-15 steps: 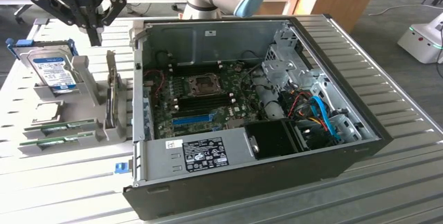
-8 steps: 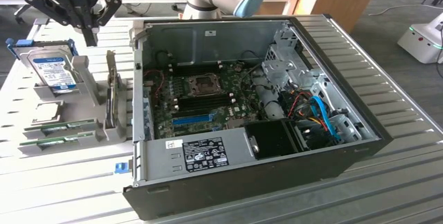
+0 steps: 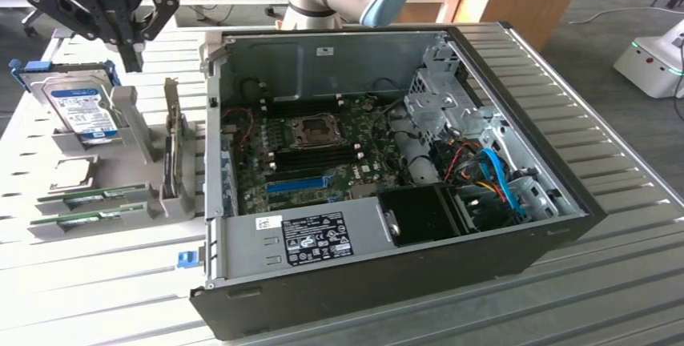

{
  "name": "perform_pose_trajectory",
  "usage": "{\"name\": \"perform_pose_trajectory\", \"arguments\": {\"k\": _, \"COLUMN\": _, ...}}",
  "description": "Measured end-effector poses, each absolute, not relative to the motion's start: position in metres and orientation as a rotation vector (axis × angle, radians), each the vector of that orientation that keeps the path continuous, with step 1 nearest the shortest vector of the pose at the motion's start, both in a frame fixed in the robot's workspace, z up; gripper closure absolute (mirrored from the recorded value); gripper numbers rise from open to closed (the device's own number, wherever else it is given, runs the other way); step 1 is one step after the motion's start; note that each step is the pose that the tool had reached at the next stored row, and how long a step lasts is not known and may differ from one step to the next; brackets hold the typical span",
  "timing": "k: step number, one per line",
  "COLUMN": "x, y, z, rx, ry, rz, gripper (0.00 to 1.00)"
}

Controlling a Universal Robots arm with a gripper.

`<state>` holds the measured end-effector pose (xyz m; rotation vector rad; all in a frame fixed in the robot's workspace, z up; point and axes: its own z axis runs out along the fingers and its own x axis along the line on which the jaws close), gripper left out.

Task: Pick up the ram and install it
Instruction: 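Reach for the ram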

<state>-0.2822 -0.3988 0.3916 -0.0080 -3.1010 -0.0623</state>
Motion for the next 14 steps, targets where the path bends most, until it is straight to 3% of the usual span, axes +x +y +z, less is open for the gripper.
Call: {"name": "perform_pose_trajectory", "arguments": {"k": 14, "x": -0.295, "y": -0.399, "z": 0.391, "rx": -0.003, "ry": -3.101, "rz": -0.062, "gripper": 0.89}}
